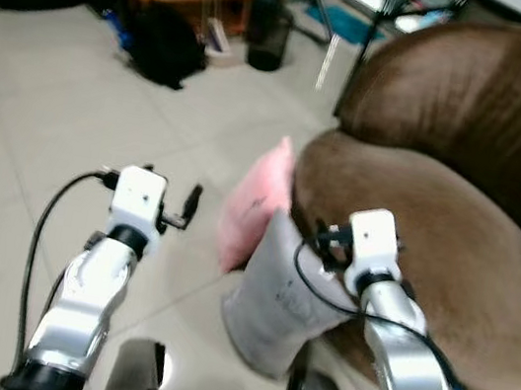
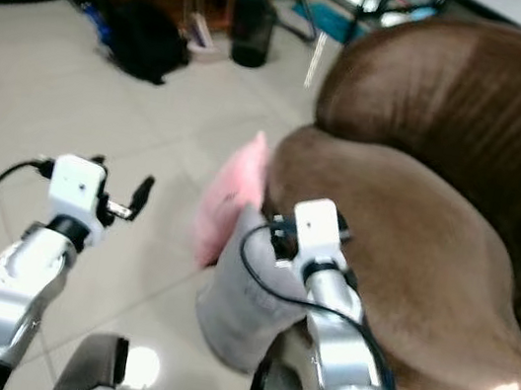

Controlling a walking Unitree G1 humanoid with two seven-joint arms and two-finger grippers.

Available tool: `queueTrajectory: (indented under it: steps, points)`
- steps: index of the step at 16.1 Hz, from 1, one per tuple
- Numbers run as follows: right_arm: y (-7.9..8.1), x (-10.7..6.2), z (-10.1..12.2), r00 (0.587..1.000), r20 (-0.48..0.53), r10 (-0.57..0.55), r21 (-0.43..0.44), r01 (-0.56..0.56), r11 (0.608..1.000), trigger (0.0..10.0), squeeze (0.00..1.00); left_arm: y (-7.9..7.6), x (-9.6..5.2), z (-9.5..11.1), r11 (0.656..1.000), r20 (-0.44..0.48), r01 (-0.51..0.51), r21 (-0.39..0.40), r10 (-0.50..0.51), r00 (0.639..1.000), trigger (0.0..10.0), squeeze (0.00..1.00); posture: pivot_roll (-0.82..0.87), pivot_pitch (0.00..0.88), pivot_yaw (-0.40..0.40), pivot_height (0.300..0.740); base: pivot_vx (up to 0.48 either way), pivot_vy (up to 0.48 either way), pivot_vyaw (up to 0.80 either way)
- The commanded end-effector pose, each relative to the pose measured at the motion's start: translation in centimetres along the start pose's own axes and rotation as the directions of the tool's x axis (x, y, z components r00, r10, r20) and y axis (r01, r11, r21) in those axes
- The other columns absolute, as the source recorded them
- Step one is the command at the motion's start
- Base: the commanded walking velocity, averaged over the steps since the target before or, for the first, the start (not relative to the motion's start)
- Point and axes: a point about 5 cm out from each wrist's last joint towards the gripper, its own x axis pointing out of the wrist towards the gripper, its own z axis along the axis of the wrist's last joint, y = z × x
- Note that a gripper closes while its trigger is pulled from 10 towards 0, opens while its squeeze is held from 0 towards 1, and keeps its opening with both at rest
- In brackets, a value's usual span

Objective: Move the pillow to the sofa from floor

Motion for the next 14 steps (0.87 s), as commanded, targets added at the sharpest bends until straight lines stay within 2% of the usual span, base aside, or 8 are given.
queueTrajectory:
  steps: [1,8,11,14]
  points:
    - [0.21,0.31,0.42,1.000,0.009,0.011,0.003,-0.011,1.000,10.0,0.00,0.40,-0.35,-0.46,1.000,-0.021,-0.006,0.011,0.006,1.000,10.0,0.00,0.02,0.000,-0.056,0.560,0.274,0.000,0.00]
    - [0.14,0.32,0.19,1.000,0.007,0.009,-0.004,-0.009,1.000,10.0,0.00,0.15,-0.07,-0.56,1.000,-0.024,0.018,0.017,-0.017,1.000,10.0,0.00,0.02,0.000,-0.037,0.560,0.261,0.000,0.00]
    - [0.26,0.30,0.25,1.000,0.013,0.014,-0.019,-0.014,1.000,10.0,0.00,-0.03,0.36,-0.53,0.997,-0.027,0.067,0.030,-0.067,0.997,10.0,0.00,0.01,0.000,0.027,0.560,0.244,0.000,0.00]
    - [0.31,0.21,0.23,1.000,0.015,0.004,-0.018,-0.003,1.000,10.0,0.00,0.12,0.61,-0.39,0.996,-0.026,0.083,0.043,-0.082,0.996,10.0,0.00,0.01,0.008,0.043,0.560,0.080,0.000,0.00]
